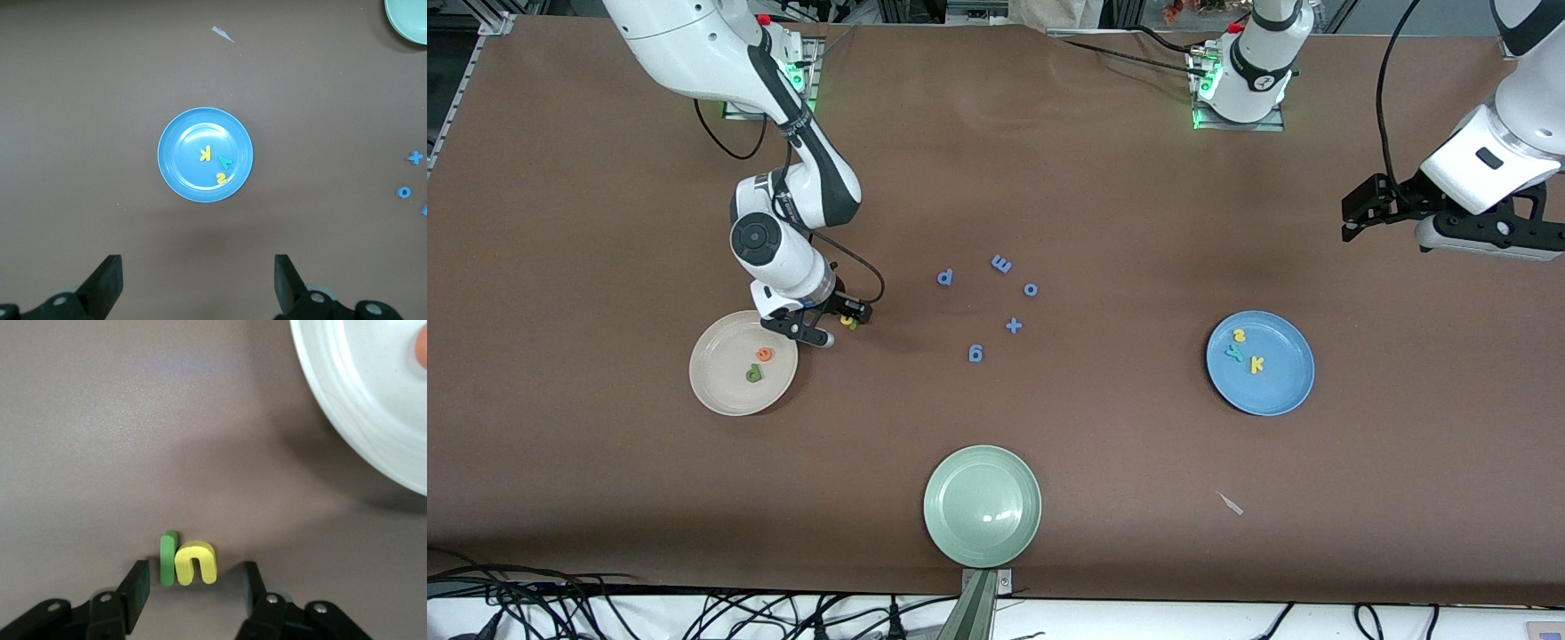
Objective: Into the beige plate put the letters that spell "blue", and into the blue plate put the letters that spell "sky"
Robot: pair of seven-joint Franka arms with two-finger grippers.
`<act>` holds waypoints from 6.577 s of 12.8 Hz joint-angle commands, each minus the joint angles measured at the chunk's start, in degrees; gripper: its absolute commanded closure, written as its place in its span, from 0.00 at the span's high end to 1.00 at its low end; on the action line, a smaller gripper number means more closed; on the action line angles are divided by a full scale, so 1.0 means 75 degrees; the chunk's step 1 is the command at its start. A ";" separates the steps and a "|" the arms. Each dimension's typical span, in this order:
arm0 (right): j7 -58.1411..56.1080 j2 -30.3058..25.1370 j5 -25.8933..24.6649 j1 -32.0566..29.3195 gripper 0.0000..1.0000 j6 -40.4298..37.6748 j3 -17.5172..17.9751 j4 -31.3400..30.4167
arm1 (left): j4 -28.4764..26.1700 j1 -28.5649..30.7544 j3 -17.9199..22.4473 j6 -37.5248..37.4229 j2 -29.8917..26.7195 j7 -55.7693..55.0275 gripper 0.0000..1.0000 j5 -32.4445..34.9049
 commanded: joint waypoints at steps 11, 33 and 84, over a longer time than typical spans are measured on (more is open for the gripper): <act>-0.0257 0.0662 -0.0021 -0.0037 0.62 0.0470 0.0018 0.0823 | 0.0525 -0.0008 0.0030 -0.0901 0.0089 0.0080 1.00 0.0028; -0.0410 0.0205 -0.0021 0.0326 0.12 0.0435 -0.0310 0.0061 | 0.0525 -0.0079 0.0018 -0.0608 0.0113 0.0069 1.00 0.0017; -0.3289 -0.0698 -0.0033 0.0808 0.09 -0.3585 -0.2664 0.1443 | 0.0525 -0.0091 -0.0099 -0.0655 0.0113 0.0069 1.00 0.0075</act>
